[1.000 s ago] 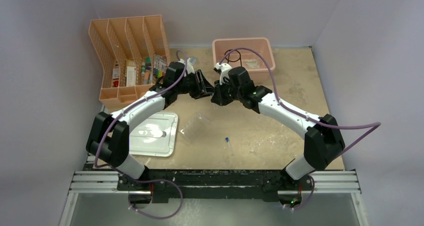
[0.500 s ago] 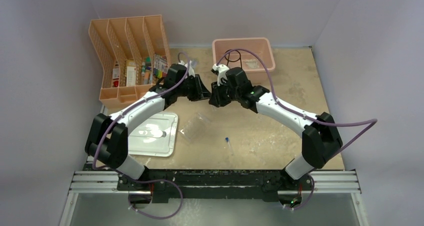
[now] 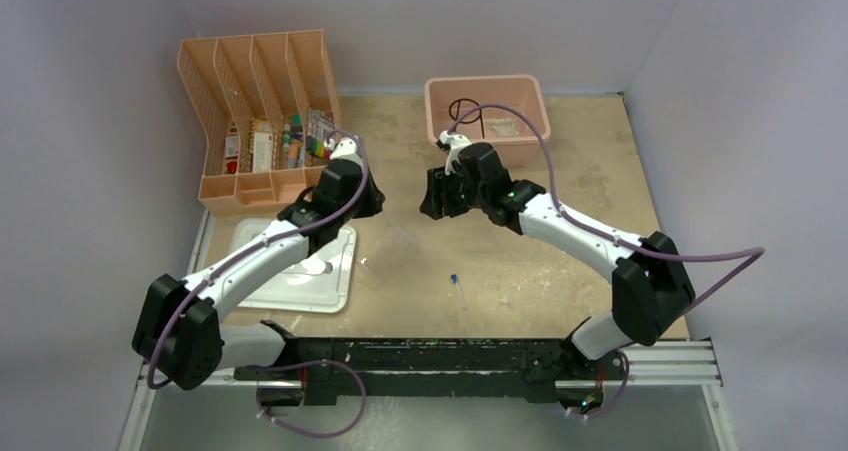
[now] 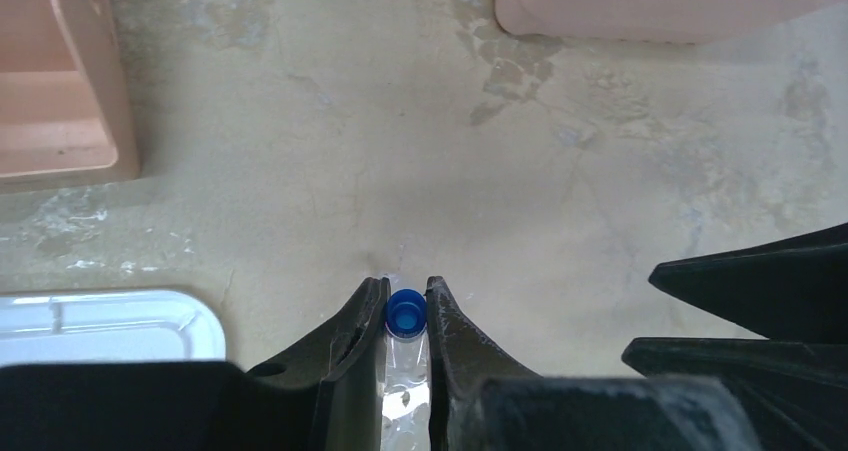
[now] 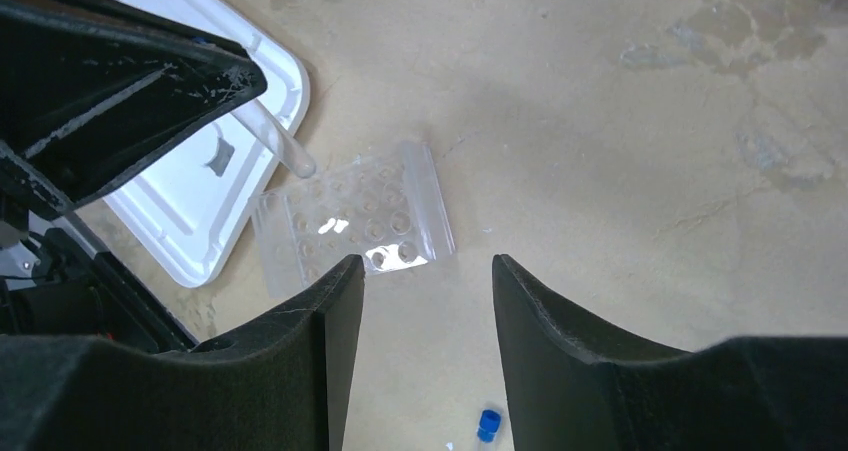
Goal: Organize the chemistry lab equipment
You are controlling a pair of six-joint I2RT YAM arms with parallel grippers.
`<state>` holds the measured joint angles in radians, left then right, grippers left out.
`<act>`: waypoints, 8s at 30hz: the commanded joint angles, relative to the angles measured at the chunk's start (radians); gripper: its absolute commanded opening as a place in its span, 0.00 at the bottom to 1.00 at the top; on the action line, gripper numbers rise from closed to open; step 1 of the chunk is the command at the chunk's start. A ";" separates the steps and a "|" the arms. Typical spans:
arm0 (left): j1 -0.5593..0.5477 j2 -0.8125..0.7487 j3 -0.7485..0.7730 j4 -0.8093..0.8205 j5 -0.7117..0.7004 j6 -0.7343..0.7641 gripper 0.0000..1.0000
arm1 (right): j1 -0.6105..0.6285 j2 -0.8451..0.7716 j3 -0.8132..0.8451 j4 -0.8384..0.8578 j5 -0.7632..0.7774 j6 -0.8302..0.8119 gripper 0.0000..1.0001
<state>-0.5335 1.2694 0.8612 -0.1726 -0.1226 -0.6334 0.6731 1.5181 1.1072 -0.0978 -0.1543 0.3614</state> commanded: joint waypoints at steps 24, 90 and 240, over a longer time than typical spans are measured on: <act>-0.230 0.114 -0.130 0.341 -0.443 0.087 0.04 | -0.018 -0.122 -0.095 -0.013 0.140 0.106 0.52; -0.317 0.495 -0.007 0.758 -0.765 0.282 0.06 | -0.083 -0.242 -0.217 -0.092 0.204 0.085 0.51; -0.199 0.022 -0.188 0.667 0.406 -0.263 0.61 | -0.053 -0.305 -0.180 0.200 0.156 0.554 0.20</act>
<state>-0.7227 1.2701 0.6521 0.3847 0.2070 -0.9131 0.6300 1.2549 0.8970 0.0177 0.0383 0.8528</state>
